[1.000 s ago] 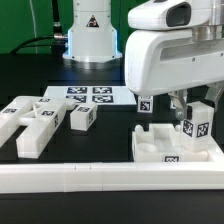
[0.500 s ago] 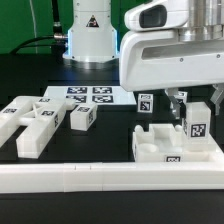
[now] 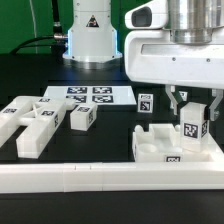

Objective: Assemble chair

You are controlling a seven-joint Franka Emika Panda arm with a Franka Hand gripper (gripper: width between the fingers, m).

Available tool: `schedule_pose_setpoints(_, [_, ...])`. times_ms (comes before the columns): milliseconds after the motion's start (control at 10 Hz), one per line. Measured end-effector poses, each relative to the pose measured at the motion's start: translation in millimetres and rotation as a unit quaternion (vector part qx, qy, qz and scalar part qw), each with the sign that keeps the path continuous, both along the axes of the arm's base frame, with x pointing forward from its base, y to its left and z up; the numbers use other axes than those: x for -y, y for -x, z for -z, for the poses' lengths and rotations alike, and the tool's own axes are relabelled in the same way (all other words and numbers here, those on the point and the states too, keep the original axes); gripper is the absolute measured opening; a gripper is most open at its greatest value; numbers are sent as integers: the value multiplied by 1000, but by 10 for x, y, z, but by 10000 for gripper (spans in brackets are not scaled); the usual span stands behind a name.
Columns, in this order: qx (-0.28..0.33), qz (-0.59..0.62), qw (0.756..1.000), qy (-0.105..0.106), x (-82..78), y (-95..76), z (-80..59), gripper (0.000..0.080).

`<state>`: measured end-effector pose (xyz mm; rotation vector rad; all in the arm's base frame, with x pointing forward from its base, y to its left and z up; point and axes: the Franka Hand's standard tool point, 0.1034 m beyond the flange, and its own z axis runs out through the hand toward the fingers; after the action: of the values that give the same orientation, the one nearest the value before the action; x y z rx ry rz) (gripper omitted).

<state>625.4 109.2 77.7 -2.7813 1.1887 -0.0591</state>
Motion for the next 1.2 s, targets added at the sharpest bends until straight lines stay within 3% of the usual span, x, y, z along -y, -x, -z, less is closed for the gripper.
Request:
schedule_pose_setpoints(400, [-7, 92, 996, -11, 0, -9, 0, 291])
schedule_pose_setpoints(600, [-4, 60, 998, -8, -5, -8, 2, 521])
schedule_pose_setpoints(700, [-2, 42, 999, -7, -4, -9, 0, 521])
schedule_pose_setpoints(800, [0, 12, 1000, -4, -3, -9, -1, 632])
schedule_pose_setpoints(1200, [22, -202, 979, 14, -21, -14, -6, 648])
